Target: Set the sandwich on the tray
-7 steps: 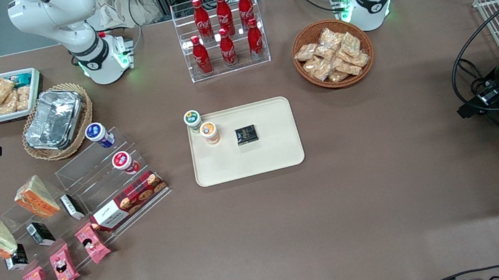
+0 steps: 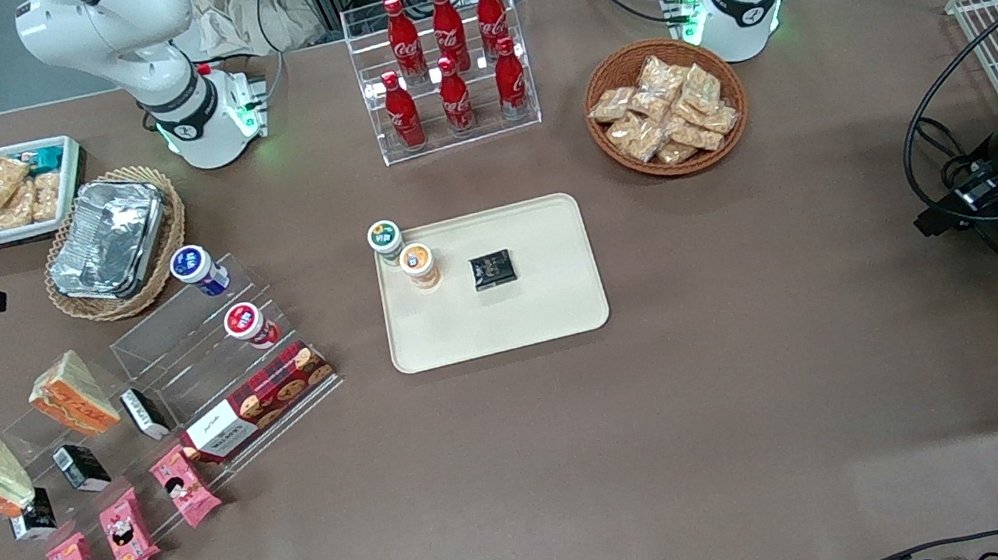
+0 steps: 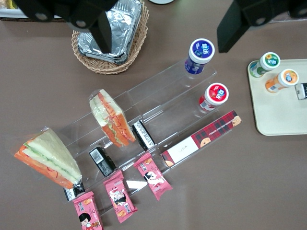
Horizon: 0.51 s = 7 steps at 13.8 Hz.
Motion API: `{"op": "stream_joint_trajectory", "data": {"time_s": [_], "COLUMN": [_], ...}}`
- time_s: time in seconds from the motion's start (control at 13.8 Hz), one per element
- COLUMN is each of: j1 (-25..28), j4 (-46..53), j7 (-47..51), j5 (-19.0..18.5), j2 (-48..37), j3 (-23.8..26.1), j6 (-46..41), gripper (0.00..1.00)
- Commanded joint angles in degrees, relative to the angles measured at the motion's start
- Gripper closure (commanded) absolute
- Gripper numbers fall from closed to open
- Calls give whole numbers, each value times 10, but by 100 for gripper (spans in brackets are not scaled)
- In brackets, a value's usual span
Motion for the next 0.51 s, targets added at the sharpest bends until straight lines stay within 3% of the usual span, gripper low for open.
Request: {"op": "stream_joint_trajectory", "data": {"time_s": [0.0, 0.29, 0.44], "j1": [-1, -8, -19], "j4": [9, 8, 8], "j7": [4, -22, -109], "j5": [11, 10, 5], "j2": [2, 5, 11], "j3": [-3, -6, -27], "j6": [-12, -8, -3], "gripper": [2, 2, 2]}}
